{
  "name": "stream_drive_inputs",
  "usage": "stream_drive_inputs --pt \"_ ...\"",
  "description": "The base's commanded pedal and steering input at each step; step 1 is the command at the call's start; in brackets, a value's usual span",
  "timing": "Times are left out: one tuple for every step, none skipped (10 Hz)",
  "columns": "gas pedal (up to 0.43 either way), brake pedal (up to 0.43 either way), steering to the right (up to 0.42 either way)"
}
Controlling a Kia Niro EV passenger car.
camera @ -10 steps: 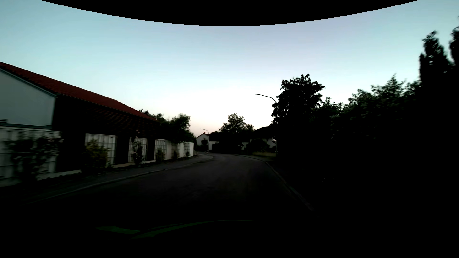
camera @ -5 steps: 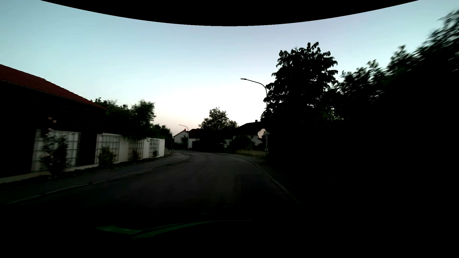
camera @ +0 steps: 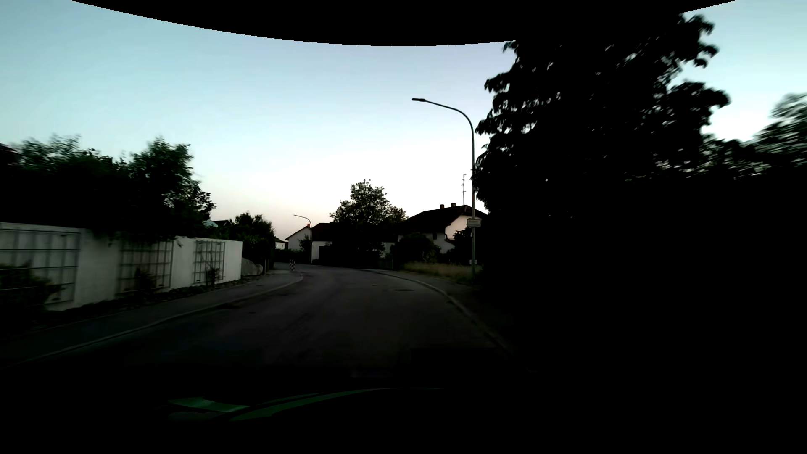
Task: Follow the waypoints while adhering to traffic rules and regulations
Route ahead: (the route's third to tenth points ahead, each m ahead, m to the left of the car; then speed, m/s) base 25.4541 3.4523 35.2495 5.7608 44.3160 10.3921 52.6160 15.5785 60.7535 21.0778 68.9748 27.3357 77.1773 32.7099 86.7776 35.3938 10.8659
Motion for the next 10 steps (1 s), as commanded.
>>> stream_drive_inputs --pt "0.047 0.0 -0.003" --pt "0.047 0.0 -0.008" --pt "0.047 0.0 -0.012" --pt "0.047 0.0 -0.019" --pt "0.047 0.0 -0.026" --pt "0.047 0.0 -0.034" --pt "0.047 0.0 -0.041" --pt "0.047 0.0 -0.043" --pt "0.047 0.0 -0.046" --pt "0.047 0.0 -0.048"
